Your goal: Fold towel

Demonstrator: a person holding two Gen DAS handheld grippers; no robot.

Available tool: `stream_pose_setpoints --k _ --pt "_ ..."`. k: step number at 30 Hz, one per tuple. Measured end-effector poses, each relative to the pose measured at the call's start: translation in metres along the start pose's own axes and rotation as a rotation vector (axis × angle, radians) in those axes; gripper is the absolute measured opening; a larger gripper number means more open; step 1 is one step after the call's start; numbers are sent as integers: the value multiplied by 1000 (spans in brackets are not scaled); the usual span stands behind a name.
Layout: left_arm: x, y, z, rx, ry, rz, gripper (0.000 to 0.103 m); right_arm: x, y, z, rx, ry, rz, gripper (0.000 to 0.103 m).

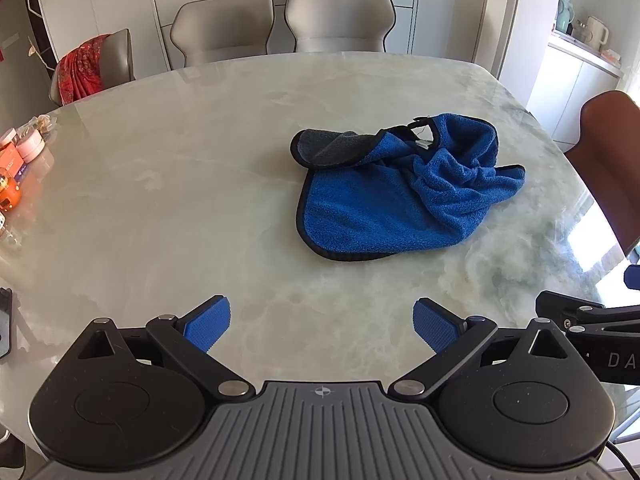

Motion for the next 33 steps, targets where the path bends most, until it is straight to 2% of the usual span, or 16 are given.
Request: stream_pose_setpoints --k 8,26,33 --pt "9 -9 -1 -1 -2 15 100 3 -1 1 -9 1 -19 102" --pt "15 -17 -5 -15 0 18 100 5 0 1 -9 6 7 102" --pt "16 -10 -2 -16 4 12 100 7 1 3 -11 15 2 102"
Point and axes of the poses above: each gripper's, at about its wrist camera, not at the fingertips, and x roughly the way its jaws point, y to its left, z to its top, the point moved 6 cm from there along x, roughly the way its jaws point
